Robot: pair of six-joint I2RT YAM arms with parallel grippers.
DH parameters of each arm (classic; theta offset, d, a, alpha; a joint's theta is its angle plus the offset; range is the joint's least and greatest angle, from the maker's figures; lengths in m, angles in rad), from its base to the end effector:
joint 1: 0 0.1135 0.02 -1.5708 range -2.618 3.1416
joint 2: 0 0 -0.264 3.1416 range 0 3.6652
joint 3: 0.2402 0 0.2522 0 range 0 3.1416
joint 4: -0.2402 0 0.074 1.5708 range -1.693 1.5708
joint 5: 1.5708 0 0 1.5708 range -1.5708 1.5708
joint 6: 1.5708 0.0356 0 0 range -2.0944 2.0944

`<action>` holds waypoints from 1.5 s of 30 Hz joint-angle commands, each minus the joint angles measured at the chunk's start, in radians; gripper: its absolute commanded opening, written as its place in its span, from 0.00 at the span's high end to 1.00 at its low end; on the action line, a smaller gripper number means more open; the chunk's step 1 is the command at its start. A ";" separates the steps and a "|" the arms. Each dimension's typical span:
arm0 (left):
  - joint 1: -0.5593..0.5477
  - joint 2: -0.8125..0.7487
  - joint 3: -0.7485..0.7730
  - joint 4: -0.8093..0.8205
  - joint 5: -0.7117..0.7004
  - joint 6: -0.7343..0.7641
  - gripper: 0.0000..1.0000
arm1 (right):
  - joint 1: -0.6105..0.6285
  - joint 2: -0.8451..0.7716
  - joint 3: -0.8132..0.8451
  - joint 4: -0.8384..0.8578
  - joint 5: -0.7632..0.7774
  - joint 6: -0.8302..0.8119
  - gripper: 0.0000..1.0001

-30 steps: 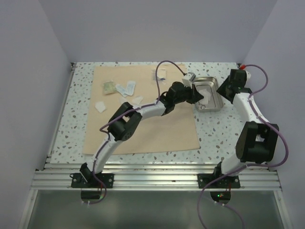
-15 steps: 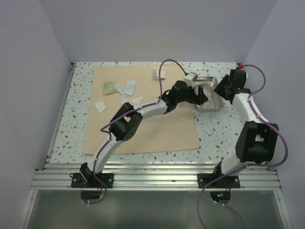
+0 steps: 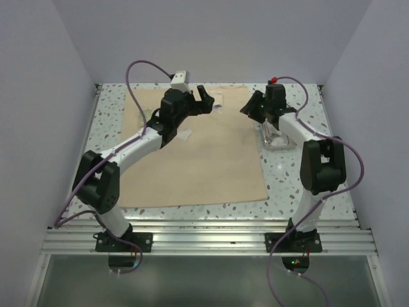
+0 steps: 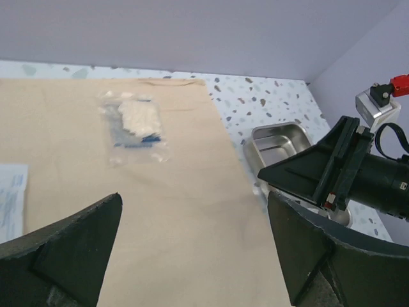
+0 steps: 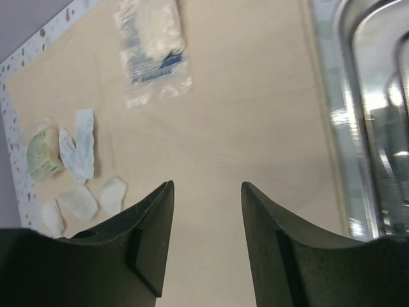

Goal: Prepare the surgical pack

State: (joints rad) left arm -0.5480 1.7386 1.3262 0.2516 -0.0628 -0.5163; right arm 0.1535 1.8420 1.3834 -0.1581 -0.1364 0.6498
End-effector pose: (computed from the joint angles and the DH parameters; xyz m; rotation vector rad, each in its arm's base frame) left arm 0.3602 -0.2173 0.3130 -0.0194 1.7871 -0.7230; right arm 0.4203 0.0699 0.2500 0.4744 2.1949 0.5946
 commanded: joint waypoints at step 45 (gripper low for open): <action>-0.148 -0.364 -0.904 -0.296 -0.293 -0.366 0.05 | 0.184 0.554 0.350 0.242 0.224 0.471 0.54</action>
State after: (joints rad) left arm -0.6899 1.3632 0.4789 0.1478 -0.3298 -0.8387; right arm 0.3336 2.3528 1.6855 0.0956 0.0620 1.1030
